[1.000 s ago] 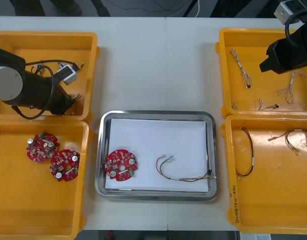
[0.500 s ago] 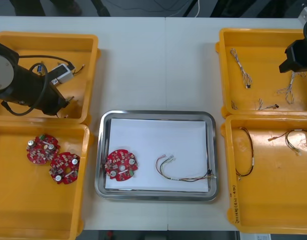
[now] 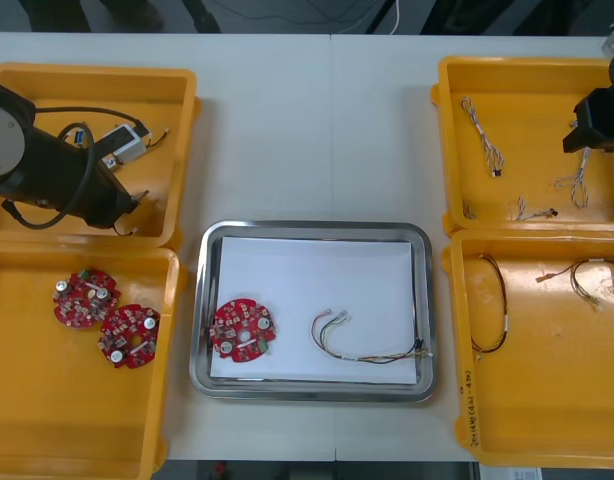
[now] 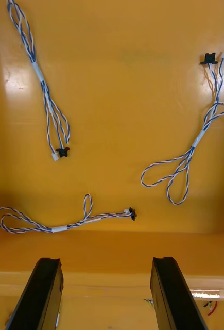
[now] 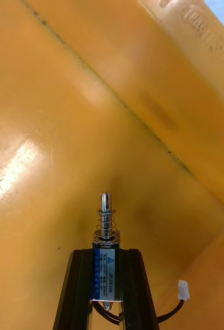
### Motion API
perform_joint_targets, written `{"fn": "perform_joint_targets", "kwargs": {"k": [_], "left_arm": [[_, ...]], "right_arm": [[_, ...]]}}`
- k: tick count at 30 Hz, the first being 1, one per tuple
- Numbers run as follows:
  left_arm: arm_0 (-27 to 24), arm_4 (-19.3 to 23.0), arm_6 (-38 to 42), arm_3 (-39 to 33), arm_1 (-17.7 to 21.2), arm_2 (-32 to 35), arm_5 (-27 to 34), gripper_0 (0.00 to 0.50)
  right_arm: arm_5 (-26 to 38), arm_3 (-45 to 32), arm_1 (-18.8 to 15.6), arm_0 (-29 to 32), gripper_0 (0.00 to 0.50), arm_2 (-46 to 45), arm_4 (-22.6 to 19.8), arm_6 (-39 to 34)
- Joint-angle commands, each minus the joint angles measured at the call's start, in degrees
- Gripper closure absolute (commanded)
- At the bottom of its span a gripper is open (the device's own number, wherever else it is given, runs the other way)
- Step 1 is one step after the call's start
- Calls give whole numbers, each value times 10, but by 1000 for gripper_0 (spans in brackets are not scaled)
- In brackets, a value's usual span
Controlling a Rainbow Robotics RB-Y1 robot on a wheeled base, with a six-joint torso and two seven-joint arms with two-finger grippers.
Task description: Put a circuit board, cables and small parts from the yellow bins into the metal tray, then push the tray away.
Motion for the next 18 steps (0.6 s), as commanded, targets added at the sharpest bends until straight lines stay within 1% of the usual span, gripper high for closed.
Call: {"fn": "perform_joint_targets", "kwargs": {"k": [1,8,11,18], "left_arm": [[-28,6,-30,-2,25,25,12,500],[-34,16,-25,-2,25,38,37,500],[-38,25,-22,-2,25,49,54,500],[-47,39,-8,-2,25,67,85,500]], "right_arm": [[-21,35,-5,-34,0,-17,2,-5],[-52,72,14,-39,0,-13,10,-12],[-76,91,21,-39,0,8,17,-17],[-123,127,25,-39,0,48,29,-26]]}}
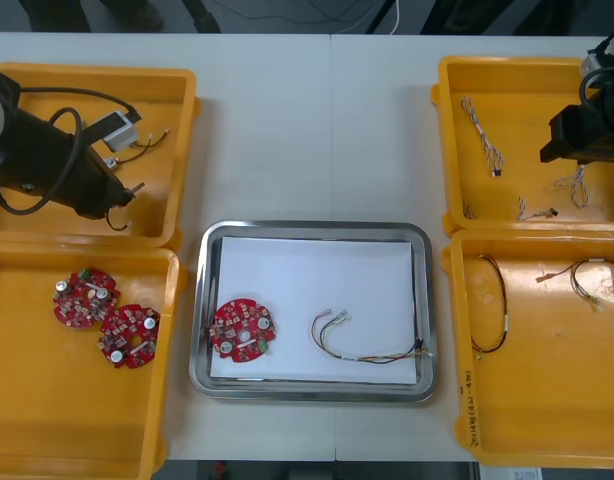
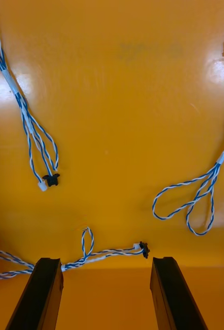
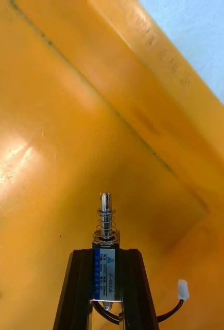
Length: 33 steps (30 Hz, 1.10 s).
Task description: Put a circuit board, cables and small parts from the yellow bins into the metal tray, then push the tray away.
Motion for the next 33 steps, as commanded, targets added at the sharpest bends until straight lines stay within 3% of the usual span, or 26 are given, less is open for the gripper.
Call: {"fn": "perform_joint_targets", "kwargs": {"k": [1,7,12,19,26,28,33], "left_arm": [[-32,15,-6,-3,25,37,28,500],[-32,7,21,-26,25,68,75,500],[-31,-6,87,-74,25,84,117,500],[-31,-21,172,-137,17,111,178,500],[-29,-40,266,-206,-8,139,249,500],[-22,-59,304,-240,-20,146,267,500],[-14,-98,390,-306,-50,148,307,500]], "right_arm": [[-25,19,4,-28,0,35,10,-25],[-45,58,13,-28,0,63,15,-30],[-74,93,27,-28,0,68,17,-35],[-68,97,34,-28,0,76,22,-42],[-66,97,35,-28,9,104,30,-56],[-65,97,36,-27,49,104,33,-56],[-58,97,36,-26,51,104,41,-57]]}}
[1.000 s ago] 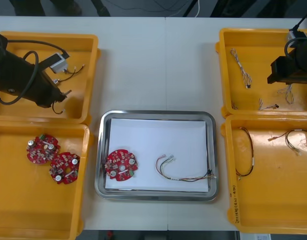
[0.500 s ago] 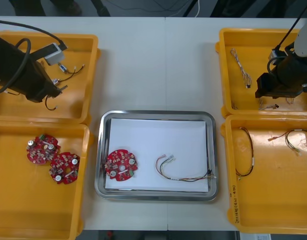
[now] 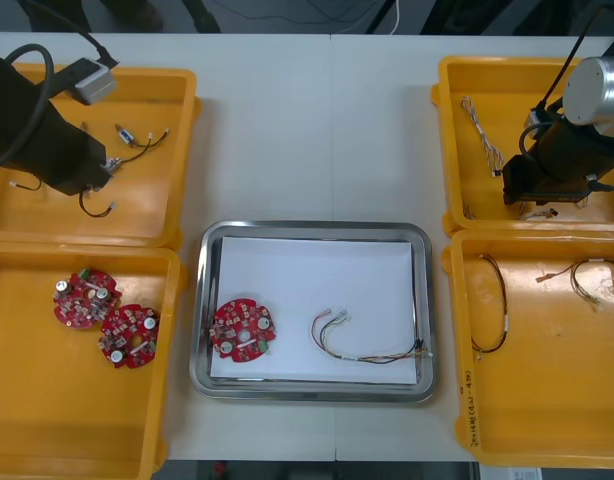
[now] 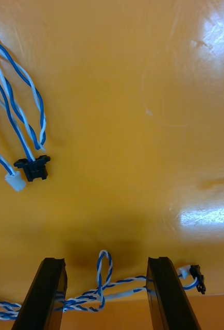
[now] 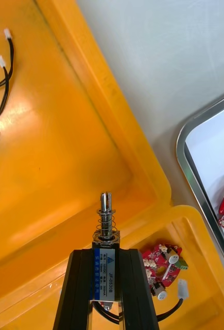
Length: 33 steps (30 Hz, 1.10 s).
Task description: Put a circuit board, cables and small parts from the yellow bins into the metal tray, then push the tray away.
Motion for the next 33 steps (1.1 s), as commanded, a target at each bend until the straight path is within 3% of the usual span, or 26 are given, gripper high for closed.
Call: {"fn": "perform_joint_targets", "kwargs": {"k": [1,3,4,5,7,8,23,33], "left_arm": [[-4,-36,100,-76,-40,21,39,500],[-3,-47,128,-96,-55,22,55,500],[-3,-52,143,-107,-63,21,67,500],[-3,-55,152,-113,-67,21,72,500],[-3,-63,184,-135,-83,17,82,500],[-3,-68,202,-146,-89,12,82,500],[-3,-182,400,-220,-127,-150,82,500],[-3,-258,496,-207,-132,-268,19,498]], "right_arm": [[8,-7,4,-25,70,4,11,-20],[7,-7,4,-23,111,4,10,-20],[7,-7,4,-23,211,4,10,-20],[7,-7,4,-23,280,4,10,-20],[7,-7,4,-23,485,4,9,-20],[7,-7,4,-23,500,4,7,-20],[7,-17,-3,-28,500,-40,13,-16],[0,-25,-23,-63,500,-83,16,-14]]}}
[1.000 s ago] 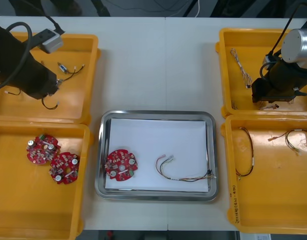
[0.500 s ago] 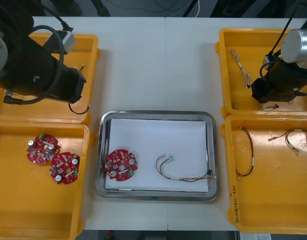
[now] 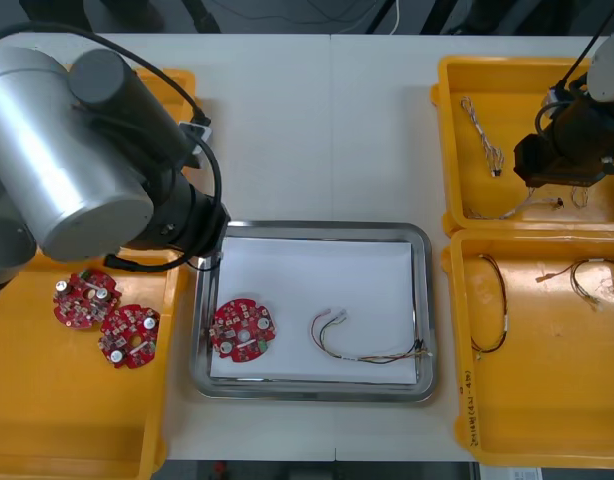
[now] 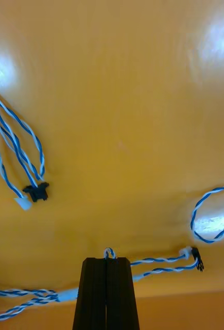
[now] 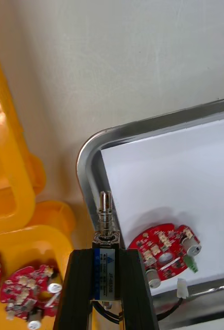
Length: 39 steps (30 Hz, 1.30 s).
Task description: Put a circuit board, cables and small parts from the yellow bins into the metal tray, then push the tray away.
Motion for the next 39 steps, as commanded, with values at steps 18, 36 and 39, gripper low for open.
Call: {"fn": "perform_joint_targets", "kwargs": {"k": [18,36,39], "left_arm": [[-3,-101,118,101,-11,-178,-184,492],[3,-114,141,118,-6,-205,-211,419],[3,-115,142,118,-6,-205,-212,367]], "right_arm": [[-79,-17,-31,-43,500,-35,27,10],[-116,-13,-60,-2,500,-35,16,34],[-130,-13,-61,10,500,-35,13,34]]}}
